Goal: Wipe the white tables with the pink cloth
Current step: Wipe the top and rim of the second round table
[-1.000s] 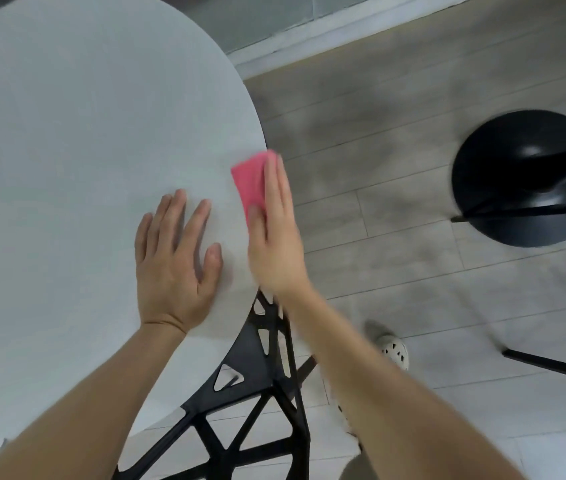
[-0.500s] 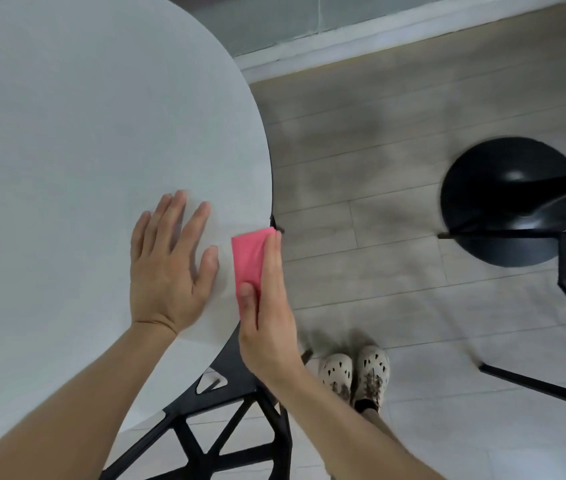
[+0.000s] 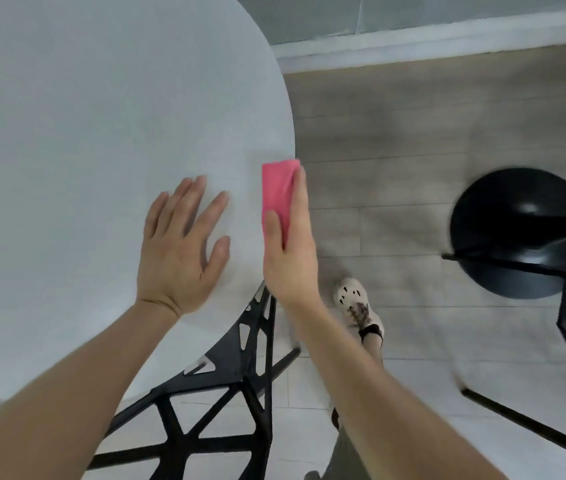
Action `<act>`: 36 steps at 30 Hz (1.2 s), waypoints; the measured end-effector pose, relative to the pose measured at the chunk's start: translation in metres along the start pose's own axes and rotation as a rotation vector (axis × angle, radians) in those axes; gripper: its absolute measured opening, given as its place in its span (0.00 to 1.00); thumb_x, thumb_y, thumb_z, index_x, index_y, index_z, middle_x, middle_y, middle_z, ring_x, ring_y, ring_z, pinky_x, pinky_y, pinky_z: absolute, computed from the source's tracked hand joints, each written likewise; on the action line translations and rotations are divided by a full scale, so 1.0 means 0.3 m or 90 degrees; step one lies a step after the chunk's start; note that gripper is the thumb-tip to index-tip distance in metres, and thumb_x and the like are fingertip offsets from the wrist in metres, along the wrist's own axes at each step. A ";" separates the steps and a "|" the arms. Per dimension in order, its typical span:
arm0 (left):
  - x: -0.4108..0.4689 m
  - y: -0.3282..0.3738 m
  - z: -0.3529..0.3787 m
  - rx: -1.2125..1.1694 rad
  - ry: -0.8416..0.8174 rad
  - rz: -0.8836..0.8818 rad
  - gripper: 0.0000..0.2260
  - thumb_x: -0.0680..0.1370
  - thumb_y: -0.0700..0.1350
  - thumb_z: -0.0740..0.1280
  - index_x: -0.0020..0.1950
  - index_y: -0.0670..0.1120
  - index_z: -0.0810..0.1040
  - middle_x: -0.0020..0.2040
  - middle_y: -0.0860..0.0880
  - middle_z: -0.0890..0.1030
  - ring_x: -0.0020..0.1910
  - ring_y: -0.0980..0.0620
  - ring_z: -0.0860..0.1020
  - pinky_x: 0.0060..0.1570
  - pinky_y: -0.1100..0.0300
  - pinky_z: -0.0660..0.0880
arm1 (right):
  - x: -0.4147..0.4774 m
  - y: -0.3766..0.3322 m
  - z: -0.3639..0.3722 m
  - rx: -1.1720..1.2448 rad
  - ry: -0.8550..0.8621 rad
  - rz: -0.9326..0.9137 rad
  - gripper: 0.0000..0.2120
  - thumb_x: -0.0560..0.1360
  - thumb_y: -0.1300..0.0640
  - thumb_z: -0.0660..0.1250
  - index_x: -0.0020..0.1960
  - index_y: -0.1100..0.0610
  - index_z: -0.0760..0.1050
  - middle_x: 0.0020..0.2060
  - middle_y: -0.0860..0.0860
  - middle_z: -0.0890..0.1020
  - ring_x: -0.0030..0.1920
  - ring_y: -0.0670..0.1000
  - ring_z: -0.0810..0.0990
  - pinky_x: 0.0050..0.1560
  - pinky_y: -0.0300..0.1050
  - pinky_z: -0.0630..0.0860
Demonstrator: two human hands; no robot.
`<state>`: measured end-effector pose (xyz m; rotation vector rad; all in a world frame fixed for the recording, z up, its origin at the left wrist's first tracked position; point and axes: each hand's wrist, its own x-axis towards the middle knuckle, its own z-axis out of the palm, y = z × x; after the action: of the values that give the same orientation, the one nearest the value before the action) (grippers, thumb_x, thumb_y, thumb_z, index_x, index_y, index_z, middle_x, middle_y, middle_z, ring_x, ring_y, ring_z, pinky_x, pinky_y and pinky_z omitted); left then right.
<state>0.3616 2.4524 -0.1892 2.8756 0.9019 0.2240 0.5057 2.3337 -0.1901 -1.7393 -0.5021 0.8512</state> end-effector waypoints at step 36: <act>0.755 -0.038 0.009 0.040 0.205 -0.428 0.13 0.87 0.51 0.64 0.68 0.48 0.81 0.72 0.44 0.77 0.70 0.41 0.75 0.69 0.44 0.72 | 0.982 -0.331 0.008 -0.161 -0.272 -0.055 0.28 0.89 0.55 0.57 0.88 0.44 0.58 0.80 0.43 0.73 0.74 0.50 0.75 0.69 0.45 0.74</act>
<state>0.5396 2.5919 -0.1698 2.4349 1.8825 0.5928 0.7044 2.5728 -0.1842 -1.7482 -0.9969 1.1419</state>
